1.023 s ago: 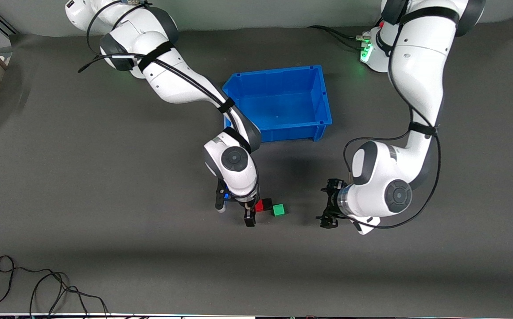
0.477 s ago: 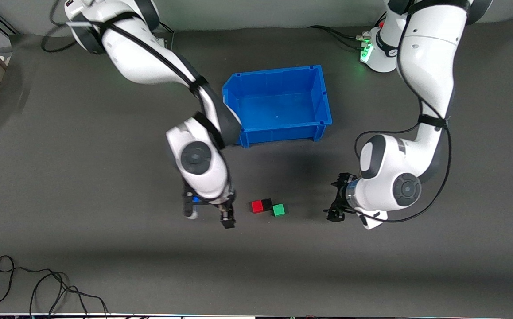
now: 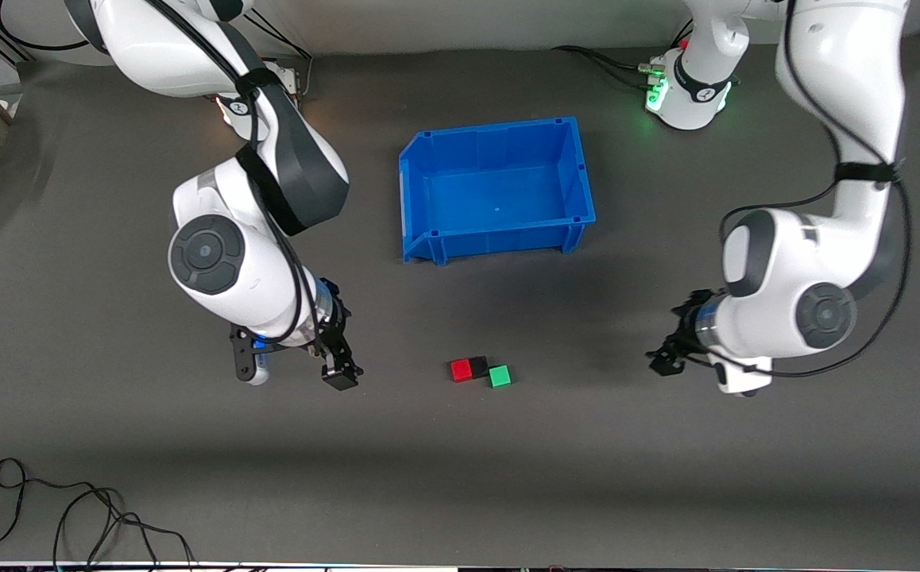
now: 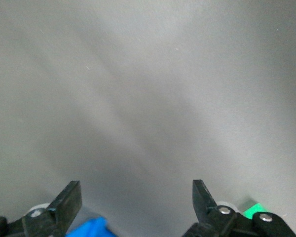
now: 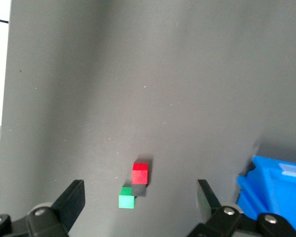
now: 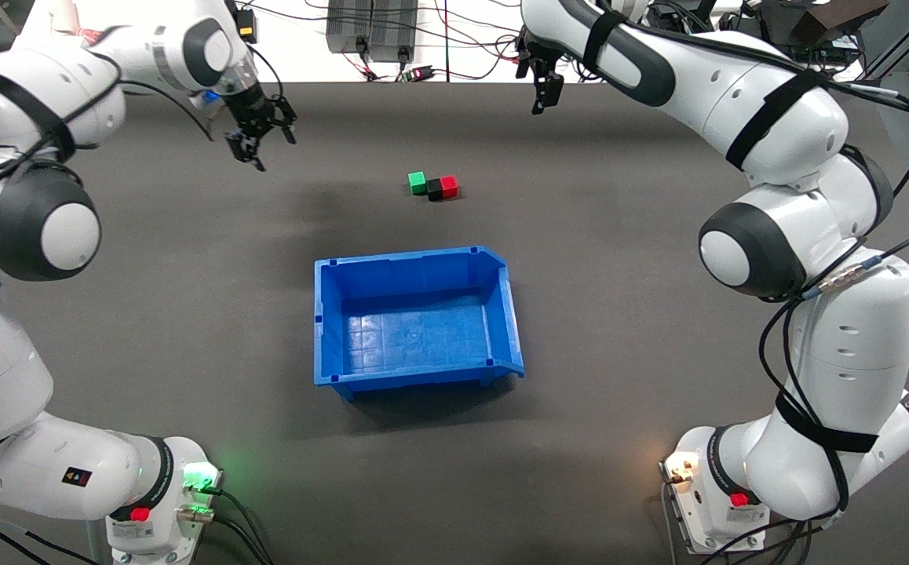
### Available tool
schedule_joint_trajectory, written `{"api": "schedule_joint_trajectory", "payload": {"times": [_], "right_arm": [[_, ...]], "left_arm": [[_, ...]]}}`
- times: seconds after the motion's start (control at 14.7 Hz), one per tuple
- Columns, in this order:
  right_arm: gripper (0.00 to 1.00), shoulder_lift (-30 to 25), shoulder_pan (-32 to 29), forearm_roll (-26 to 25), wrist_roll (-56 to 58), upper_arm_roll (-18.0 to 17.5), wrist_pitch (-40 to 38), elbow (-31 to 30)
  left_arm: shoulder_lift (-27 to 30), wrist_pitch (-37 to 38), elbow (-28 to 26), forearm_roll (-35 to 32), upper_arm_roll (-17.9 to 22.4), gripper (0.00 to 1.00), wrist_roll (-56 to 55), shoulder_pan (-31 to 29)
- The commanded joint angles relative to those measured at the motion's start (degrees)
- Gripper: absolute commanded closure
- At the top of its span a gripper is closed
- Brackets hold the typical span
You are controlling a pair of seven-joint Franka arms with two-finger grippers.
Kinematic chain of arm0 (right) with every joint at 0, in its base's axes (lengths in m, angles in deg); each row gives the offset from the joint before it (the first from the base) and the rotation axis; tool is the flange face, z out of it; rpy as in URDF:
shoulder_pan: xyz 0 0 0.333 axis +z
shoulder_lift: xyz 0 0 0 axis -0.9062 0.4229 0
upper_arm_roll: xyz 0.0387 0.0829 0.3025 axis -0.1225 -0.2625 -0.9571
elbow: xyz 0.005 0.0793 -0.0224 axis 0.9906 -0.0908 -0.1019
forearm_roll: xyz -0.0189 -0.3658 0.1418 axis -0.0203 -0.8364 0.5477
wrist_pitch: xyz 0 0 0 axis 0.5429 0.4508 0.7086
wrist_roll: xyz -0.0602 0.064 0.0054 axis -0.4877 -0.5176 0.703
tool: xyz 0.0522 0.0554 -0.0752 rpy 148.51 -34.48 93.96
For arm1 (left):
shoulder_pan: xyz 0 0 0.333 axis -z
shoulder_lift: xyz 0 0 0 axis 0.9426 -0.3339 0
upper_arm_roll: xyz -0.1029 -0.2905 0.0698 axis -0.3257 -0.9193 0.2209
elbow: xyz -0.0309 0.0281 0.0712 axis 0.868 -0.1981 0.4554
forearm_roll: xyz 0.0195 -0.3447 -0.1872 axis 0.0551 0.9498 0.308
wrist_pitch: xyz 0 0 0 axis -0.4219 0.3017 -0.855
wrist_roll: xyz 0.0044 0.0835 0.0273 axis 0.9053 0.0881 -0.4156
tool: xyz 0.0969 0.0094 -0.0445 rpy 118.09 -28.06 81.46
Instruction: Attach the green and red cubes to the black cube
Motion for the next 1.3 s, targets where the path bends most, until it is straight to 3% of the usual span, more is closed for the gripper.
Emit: {"api": "schedule_joint_trajectory", "payload": {"times": [0.0,0.34,0.89,1.23], "right_arm": [[0.0,-2.0,-1.97,1.57,5.44,0.09,-2.56,-1.64],[0.0,-3.93,-3.73,2.19,10.88,0.18,-5.81,-1.64],[0.0,-13.77,-15.24,1.49,51.28,0.35,-25.84,-1.82],[0.0,-18.26,-16.92,-0.88,68.96,1.15,-26.65,-6.04]], "left_arm": [[6.02,3.17,-4.01,-2.34,-0.28,0.0,9.84,-3.34],[12.35,10.9,-4.19,-6.29,-0.28,0.0,21.37,-7.66],[24.56,17.41,-7.53,-9.29,-0.28,0.0,35.51,-11.0],[29.68,18.91,-5.96,-9.29,-0.46,0.0,42.04,-11.36]]}}
